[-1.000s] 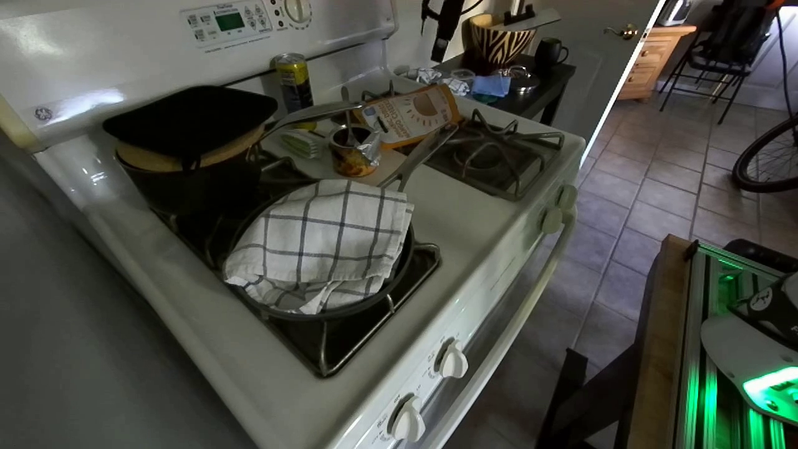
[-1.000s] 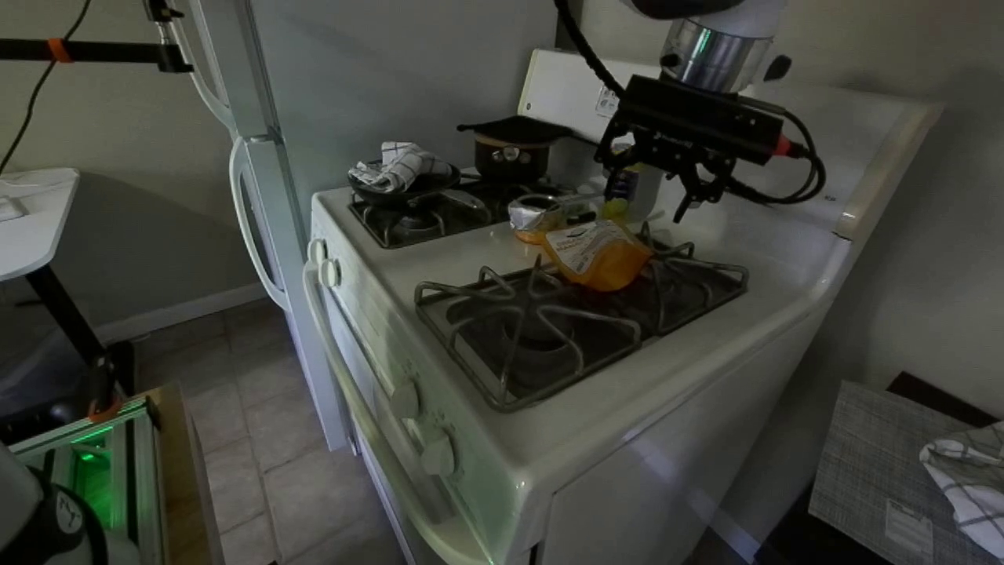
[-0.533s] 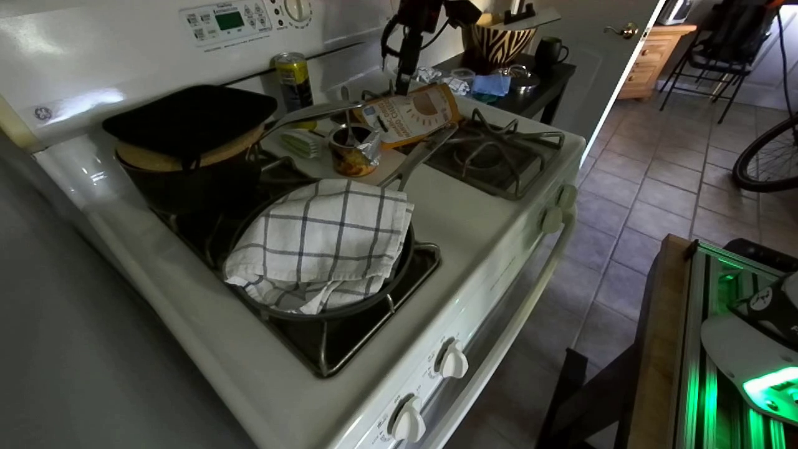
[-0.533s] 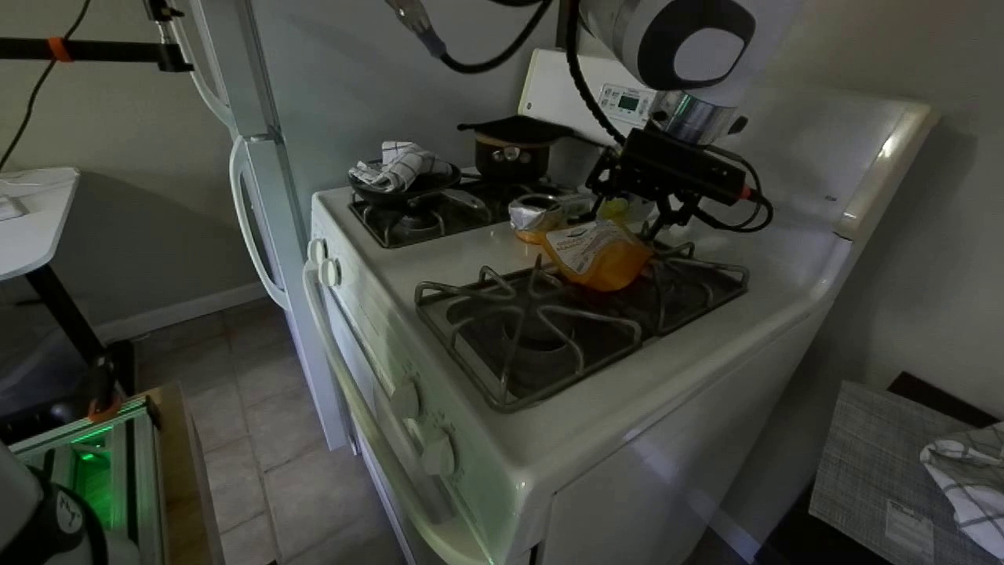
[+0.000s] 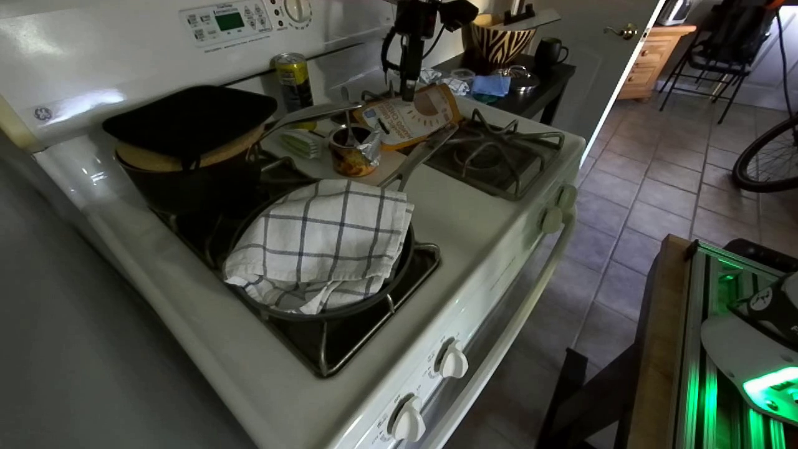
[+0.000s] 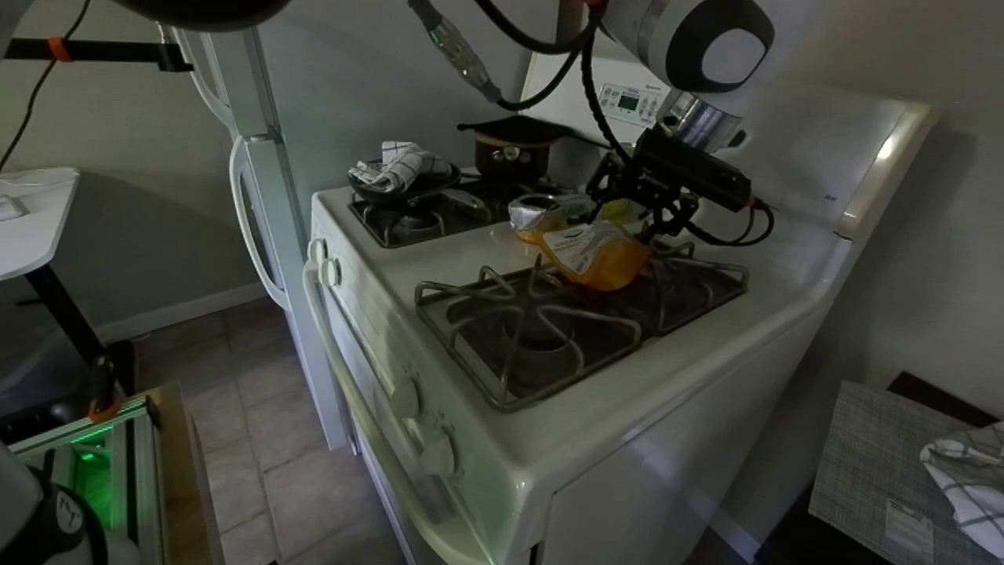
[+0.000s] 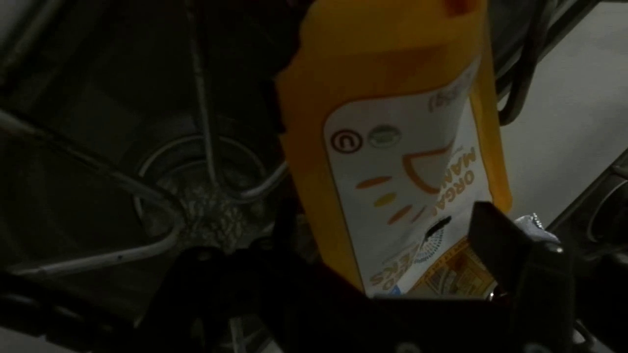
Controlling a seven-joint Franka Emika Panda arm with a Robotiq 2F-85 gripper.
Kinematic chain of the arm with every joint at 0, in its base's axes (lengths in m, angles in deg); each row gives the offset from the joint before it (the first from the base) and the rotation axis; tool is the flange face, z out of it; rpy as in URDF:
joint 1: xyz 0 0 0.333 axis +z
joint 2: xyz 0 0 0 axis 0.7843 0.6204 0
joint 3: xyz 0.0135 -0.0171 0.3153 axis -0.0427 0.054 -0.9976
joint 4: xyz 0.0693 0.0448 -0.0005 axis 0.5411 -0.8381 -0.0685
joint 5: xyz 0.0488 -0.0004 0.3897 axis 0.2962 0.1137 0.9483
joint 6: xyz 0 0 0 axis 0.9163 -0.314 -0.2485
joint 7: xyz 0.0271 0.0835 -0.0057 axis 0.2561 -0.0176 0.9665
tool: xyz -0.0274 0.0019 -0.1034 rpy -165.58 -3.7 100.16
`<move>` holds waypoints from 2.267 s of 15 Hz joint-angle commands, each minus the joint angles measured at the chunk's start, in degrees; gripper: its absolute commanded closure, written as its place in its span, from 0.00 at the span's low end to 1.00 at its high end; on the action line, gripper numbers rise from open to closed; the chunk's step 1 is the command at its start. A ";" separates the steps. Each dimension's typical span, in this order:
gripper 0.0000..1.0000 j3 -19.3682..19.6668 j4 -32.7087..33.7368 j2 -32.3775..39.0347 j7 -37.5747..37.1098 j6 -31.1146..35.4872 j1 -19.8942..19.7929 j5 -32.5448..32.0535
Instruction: Put the orange packet on the top of the pot
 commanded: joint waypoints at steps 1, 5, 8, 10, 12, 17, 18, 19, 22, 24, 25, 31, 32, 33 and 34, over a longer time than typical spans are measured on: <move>0.43 -0.66 2.44 2.43 -0.70 -1.92 -0.10 -1.12; 0.72 -0.84 2.01 3.18 -1.05 -1.70 0.37 -1.47; 0.93 -0.97 2.46 2.41 -1.08 -1.75 0.15 -1.23; 1.00 -0.96 2.96 0.85 -0.22 -2.06 -0.11 -1.52; 1.00 -0.69 3.55 -1.40 0.24 -2.82 -0.58 -1.90; 0.98 2.67 6.13 -7.48 0.14 -8.89 -0.99 -8.65; 0.98 3.00 6.75 -8.40 0.40 -10.07 -1.11 -9.51; 0.98 2.68 6.82 -9.65 0.64 -9.89 -1.41 -8.38; 0.98 0.34 5.73 -12.74 -1.65 -6.96 -1.13 -1.38; 0.98 -2.12 3.65 -13.81 -4.29 -4.52 0.64 4.18; 0.98 -3.29 3.08 -14.43 -5.70 -2.98 1.73 6.11; 0.97 -7.75 2.60 -13.01 -10.12 4.00 7.29 9.05; 0.97 -8.07 2.11 -13.01 -10.86 4.78 8.33 9.13; 0.97 -8.11 1.93 -13.01 -11.20 5.08 8.76 9.19; 0.97 -8.10 1.89 -13.01 -11.24 5.09 8.66 9.28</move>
